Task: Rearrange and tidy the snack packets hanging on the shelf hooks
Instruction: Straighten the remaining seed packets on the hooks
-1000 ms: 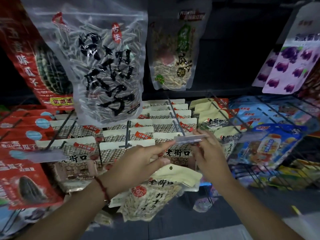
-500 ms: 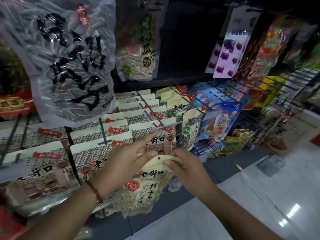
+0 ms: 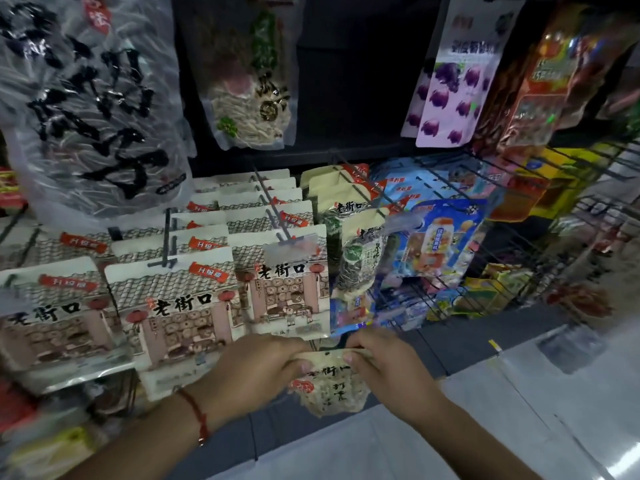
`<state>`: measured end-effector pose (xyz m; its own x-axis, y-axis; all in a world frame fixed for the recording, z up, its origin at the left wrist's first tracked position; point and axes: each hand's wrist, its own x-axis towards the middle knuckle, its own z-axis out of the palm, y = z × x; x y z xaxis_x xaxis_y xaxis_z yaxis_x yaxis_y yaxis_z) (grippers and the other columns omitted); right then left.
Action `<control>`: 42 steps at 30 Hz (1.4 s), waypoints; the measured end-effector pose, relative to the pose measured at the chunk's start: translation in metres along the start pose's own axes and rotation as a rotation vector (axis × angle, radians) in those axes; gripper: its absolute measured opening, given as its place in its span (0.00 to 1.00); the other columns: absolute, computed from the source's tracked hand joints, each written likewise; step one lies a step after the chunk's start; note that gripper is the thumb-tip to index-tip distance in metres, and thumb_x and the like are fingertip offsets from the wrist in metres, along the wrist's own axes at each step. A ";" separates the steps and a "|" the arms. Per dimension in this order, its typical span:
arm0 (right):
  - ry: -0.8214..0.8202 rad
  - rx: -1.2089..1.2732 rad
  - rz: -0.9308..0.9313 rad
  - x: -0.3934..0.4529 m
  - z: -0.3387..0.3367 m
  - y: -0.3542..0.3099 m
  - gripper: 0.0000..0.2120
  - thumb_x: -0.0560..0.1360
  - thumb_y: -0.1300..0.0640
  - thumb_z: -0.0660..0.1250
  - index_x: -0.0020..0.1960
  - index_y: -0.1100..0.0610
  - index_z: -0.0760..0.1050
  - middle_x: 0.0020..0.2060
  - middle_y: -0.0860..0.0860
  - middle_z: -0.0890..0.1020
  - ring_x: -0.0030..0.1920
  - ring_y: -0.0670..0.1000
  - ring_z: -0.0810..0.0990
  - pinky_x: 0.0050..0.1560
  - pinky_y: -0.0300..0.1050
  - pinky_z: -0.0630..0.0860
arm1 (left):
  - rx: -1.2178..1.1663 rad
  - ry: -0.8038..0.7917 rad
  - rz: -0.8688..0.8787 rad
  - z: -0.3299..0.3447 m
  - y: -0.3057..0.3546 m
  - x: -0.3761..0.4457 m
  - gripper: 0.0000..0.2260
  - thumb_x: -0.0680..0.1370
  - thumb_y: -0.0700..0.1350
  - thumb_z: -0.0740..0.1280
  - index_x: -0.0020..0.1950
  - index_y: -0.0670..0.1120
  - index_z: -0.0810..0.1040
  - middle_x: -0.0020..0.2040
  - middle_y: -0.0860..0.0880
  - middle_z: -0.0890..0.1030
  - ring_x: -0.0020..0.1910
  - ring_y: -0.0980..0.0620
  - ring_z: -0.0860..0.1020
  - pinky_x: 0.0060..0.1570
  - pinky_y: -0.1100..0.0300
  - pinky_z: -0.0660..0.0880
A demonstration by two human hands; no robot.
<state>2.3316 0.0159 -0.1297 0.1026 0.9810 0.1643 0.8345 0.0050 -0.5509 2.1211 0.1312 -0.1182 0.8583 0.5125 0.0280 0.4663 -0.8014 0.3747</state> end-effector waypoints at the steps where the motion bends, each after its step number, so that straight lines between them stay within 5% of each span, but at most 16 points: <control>1: -0.027 0.001 -0.012 -0.003 0.001 0.012 0.02 0.79 0.54 0.66 0.49 0.52 0.76 0.38 0.36 0.71 0.43 0.34 0.71 0.39 0.29 0.65 | -0.012 0.003 -0.022 0.010 0.005 0.001 0.10 0.82 0.58 0.59 0.53 0.56 0.77 0.40 0.57 0.80 0.31 0.64 0.71 0.29 0.72 0.60; 5: -0.124 -0.010 -0.075 -0.010 0.017 0.061 0.04 0.79 0.50 0.63 0.49 0.50 0.74 0.43 0.41 0.72 0.46 0.39 0.70 0.42 0.32 0.66 | -0.043 0.042 -0.156 0.060 0.022 0.004 0.11 0.83 0.57 0.58 0.54 0.55 0.78 0.44 0.56 0.80 0.38 0.61 0.73 0.38 0.62 0.69; 9: -0.178 0.020 -0.104 -0.012 0.060 0.111 0.05 0.80 0.47 0.61 0.47 0.47 0.72 0.43 0.42 0.72 0.47 0.40 0.70 0.43 0.36 0.67 | -0.045 0.083 -0.244 0.128 0.014 0.010 0.13 0.83 0.59 0.55 0.56 0.54 0.75 0.47 0.53 0.80 0.43 0.56 0.76 0.38 0.61 0.66; 13: -0.192 0.066 -0.130 -0.005 0.122 0.156 0.06 0.79 0.45 0.62 0.44 0.43 0.69 0.41 0.41 0.73 0.45 0.41 0.71 0.45 0.42 0.71 | -0.028 0.176 -0.253 0.199 -0.016 0.009 0.29 0.75 0.67 0.43 0.57 0.54 0.76 0.49 0.54 0.81 0.48 0.56 0.77 0.44 0.58 0.70; 19: -0.110 0.147 -0.233 0.021 0.209 0.188 0.14 0.72 0.28 0.56 0.49 0.34 0.72 0.45 0.37 0.78 0.45 0.40 0.78 0.44 0.39 0.73 | -0.090 0.413 -0.234 0.276 -0.090 0.005 0.15 0.79 0.65 0.53 0.54 0.60 0.74 0.42 0.59 0.78 0.36 0.60 0.76 0.35 0.58 0.72; 23: -0.082 0.285 -0.322 0.044 0.268 0.200 0.06 0.74 0.39 0.65 0.51 0.31 0.74 0.47 0.34 0.80 0.48 0.40 0.80 0.46 0.38 0.74 | -0.059 0.541 -0.198 0.318 -0.133 -0.005 0.13 0.81 0.62 0.56 0.55 0.59 0.76 0.43 0.60 0.79 0.37 0.63 0.76 0.34 0.60 0.72; 27: -0.054 0.370 -0.379 0.055 0.317 0.203 0.14 0.73 0.50 0.70 0.50 0.30 0.74 0.48 0.32 0.79 0.50 0.37 0.78 0.47 0.38 0.74 | 0.069 0.641 -0.261 0.349 -0.158 -0.015 0.10 0.82 0.57 0.57 0.53 0.55 0.76 0.40 0.61 0.76 0.37 0.65 0.74 0.34 0.61 0.71; 32: -0.123 0.265 -0.431 0.065 0.332 0.183 0.06 0.75 0.47 0.66 0.43 0.34 0.76 0.48 0.30 0.78 0.51 0.35 0.76 0.47 0.32 0.72 | 0.185 0.648 -0.457 0.344 -0.162 -0.032 0.11 0.81 0.56 0.58 0.50 0.54 0.76 0.37 0.56 0.77 0.35 0.57 0.75 0.32 0.57 0.71; 36: -0.125 0.159 -0.486 0.070 0.345 0.170 0.09 0.78 0.44 0.62 0.55 0.41 0.79 0.46 0.29 0.76 0.53 0.33 0.73 0.47 0.28 0.70 | 0.138 0.688 -0.562 0.345 -0.166 -0.045 0.03 0.79 0.50 0.62 0.46 0.55 0.73 0.34 0.56 0.76 0.33 0.59 0.74 0.31 0.61 0.71; 42: -0.099 0.244 -0.563 0.076 0.357 0.156 0.18 0.78 0.39 0.57 0.65 0.39 0.73 0.58 0.31 0.72 0.58 0.32 0.71 0.56 0.33 0.71 | 0.154 0.791 -0.589 0.359 -0.177 -0.067 0.10 0.78 0.57 0.57 0.44 0.54 0.73 0.34 0.57 0.76 0.32 0.60 0.74 0.30 0.56 0.73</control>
<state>2.2767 0.1601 -0.4951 -0.3782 0.8281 0.4138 0.5968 0.5598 -0.5749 2.0579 0.1284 -0.5192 0.1174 0.8543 0.5063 0.8427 -0.3555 0.4044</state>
